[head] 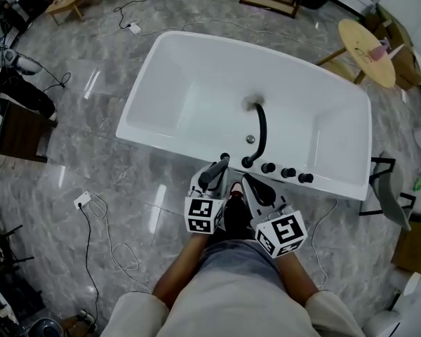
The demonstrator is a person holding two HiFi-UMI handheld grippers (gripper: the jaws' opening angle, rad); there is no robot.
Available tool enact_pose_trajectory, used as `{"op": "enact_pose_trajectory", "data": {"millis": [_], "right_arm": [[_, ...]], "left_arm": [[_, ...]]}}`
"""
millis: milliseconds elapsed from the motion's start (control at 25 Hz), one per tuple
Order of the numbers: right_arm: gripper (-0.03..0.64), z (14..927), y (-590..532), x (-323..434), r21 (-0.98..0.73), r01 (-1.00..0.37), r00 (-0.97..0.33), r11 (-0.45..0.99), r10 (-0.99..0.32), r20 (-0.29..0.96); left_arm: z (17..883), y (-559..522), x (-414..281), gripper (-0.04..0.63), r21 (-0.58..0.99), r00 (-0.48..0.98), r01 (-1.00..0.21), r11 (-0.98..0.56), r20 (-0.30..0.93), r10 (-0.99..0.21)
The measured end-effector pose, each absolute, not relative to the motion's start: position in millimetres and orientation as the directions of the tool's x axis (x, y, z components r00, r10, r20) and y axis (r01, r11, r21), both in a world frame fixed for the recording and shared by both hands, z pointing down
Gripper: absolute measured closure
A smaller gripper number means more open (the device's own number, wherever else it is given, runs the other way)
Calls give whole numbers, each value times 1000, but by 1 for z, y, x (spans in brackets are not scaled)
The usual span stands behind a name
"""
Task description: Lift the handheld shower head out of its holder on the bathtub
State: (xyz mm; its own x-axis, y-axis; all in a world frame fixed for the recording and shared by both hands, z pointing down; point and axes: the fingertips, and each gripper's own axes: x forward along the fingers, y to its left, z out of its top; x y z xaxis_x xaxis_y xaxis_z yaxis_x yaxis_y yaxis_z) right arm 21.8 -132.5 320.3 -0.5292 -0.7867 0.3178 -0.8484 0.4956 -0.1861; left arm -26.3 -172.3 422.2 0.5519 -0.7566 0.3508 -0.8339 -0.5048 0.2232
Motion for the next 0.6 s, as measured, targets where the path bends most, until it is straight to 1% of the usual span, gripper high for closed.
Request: {"op": "enact_pose_trajectory", "data": {"millis": [400, 600], "right_arm": [[597, 290, -99, 16, -179, -848, -530, 499, -803, 273], [597, 273, -86, 19, -148, -859, -512, 490, -820, 255]], "left_arm": [[374, -149, -35, 457, 234, 579, -814, -532, 265, -771], [349, -137, -43, 457, 230, 574, -817, -529, 233, -785]]}}
